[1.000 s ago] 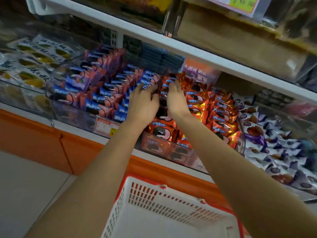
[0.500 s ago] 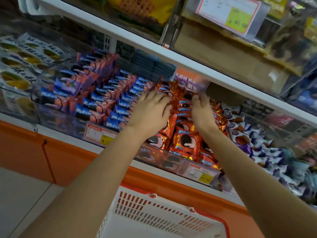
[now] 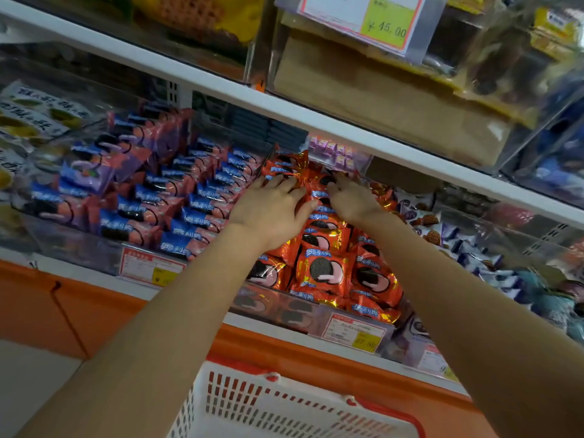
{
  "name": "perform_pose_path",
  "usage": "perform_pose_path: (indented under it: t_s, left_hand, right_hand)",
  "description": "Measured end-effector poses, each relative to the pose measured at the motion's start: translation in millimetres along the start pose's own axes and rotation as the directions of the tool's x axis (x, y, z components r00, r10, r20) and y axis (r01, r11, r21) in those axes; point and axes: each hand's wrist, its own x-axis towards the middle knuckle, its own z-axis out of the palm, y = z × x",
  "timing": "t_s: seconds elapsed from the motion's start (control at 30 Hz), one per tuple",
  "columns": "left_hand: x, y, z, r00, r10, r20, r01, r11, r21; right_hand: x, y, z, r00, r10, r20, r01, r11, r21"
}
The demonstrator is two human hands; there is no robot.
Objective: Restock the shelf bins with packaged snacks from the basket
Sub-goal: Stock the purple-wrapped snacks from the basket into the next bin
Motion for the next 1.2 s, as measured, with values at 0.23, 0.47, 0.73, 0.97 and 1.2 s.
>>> perform_pose_path:
  t_s: [0.23, 0.47, 0.73, 0.97, 1.2]
  left_hand:
    - [-0.6, 0.1, 1.9, 1.000, 0.008, 0.002, -0.008, 0.999, 0.039]
    - [-1.7, -1.8, -0.6, 1.000, 0.029, 0.000, -0.029, 0.999, -0.042]
    - [-23.4, 12.3, -4.9, 0.981, 0.167, -0.095, -0.176, 0.980, -0.090]
    - [-38.3, 23.6, -8.3, 0.938, 0.300, -0.173, -0.311, 0.950, -0.036]
    - [-48.0, 41.9, 7.0, 0.891, 0.446, 0.084, -0.453, 0.886, 0.097]
  right_hand:
    - [6.8, -1.5, 0.3, 0.988, -0.130, 0.087, 0.133, 0.990, -0.040]
    - [-20.5, 2.2, -4.2, 0.974, -0.083, -0.211, 0.135, 0.960, 0.245]
    - [-98.9, 22.2, 12.1, 0.956, -0.288, -0.055, 0.266, 0.931, -0.250]
    - [-126.1, 29.7, -3.1, 0.904, -0.266, -0.336, 0.259, 0.964, -0.065]
    - [-148.7, 66.1, 20.9, 0.972, -0.229, -0.057, 0.186, 0.892, -0.413]
